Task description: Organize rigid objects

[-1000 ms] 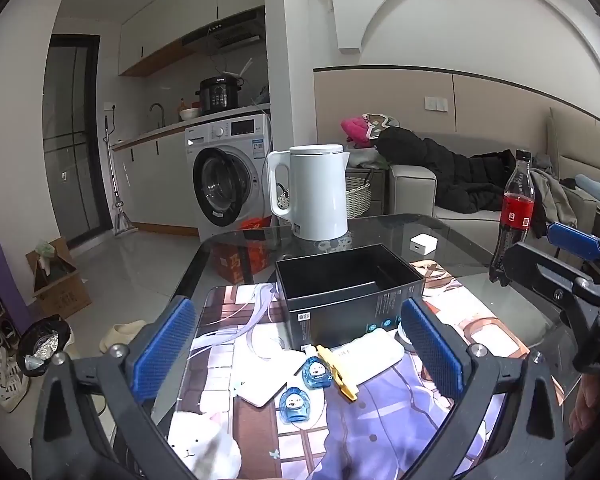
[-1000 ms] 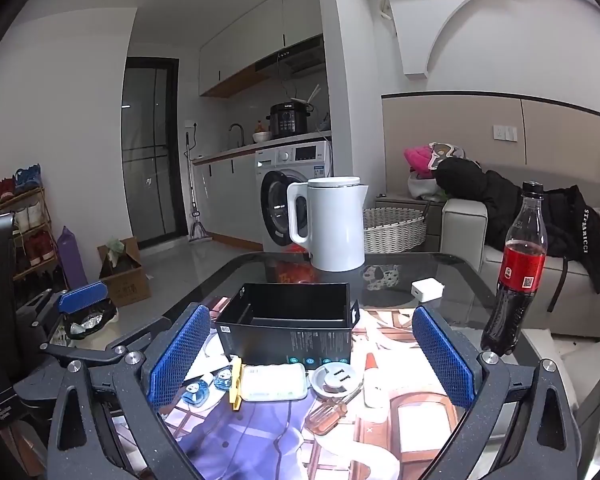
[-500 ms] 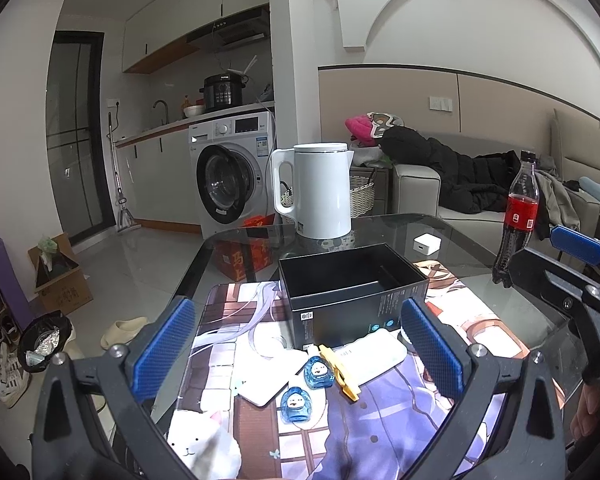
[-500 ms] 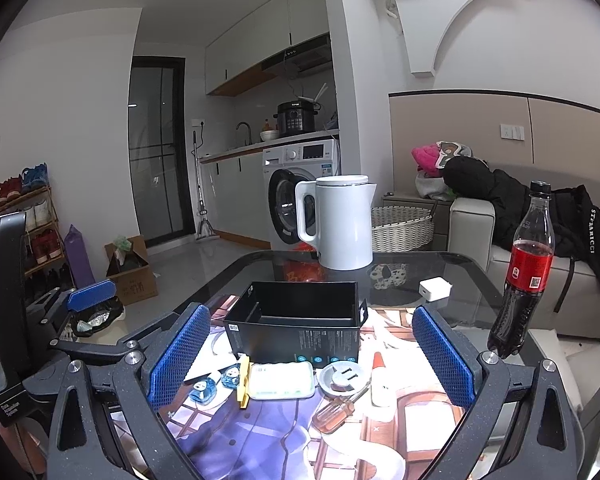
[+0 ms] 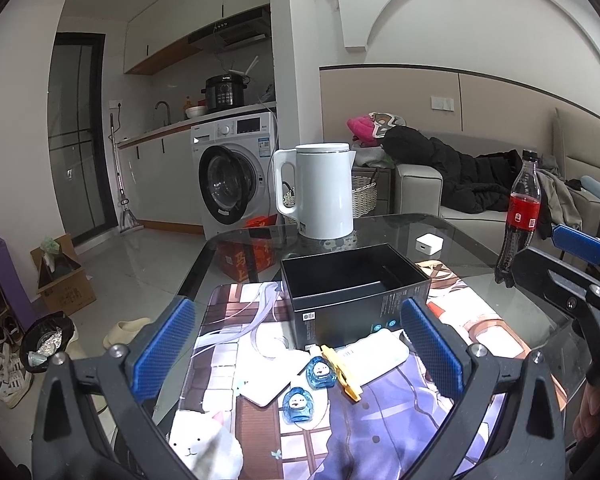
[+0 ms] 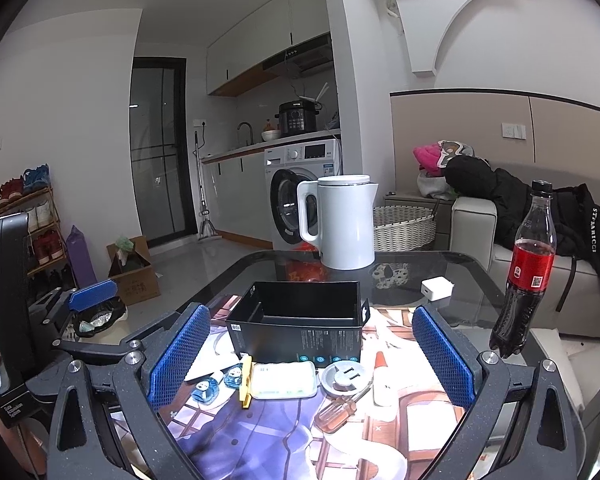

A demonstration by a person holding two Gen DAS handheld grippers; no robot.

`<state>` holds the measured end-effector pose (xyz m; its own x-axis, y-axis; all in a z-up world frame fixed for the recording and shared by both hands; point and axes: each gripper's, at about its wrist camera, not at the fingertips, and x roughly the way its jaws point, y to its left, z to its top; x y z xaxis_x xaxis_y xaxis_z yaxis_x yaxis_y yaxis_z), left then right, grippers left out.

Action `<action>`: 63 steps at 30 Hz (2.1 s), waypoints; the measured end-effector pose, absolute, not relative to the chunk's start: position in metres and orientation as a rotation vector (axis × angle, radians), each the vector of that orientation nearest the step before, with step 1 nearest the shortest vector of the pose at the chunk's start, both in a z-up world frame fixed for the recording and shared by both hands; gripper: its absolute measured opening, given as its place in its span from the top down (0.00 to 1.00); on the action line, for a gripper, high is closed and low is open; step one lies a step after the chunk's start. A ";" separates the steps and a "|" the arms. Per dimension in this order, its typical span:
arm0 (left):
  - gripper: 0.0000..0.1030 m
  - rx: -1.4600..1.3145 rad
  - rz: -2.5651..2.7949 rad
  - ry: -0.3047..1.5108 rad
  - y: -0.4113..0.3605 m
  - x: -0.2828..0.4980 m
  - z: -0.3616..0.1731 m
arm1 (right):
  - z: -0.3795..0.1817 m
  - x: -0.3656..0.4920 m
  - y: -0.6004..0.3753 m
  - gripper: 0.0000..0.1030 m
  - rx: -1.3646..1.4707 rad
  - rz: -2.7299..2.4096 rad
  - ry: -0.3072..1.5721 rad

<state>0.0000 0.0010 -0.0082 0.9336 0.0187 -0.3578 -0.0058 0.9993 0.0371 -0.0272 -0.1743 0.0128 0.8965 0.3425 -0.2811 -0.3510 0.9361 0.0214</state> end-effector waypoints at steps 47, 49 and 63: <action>0.00 0.013 0.091 0.424 0.009 0.016 0.007 | 0.021 -0.026 -0.179 0.00 -0.031 0.321 0.274; 0.00 0.000 0.076 0.456 0.013 0.025 0.010 | 0.027 -0.018 -0.179 0.00 -0.030 0.314 0.288; 0.00 -0.019 0.073 0.821 0.027 0.097 -0.030 | -0.005 0.095 -0.180 0.00 -0.035 0.287 0.735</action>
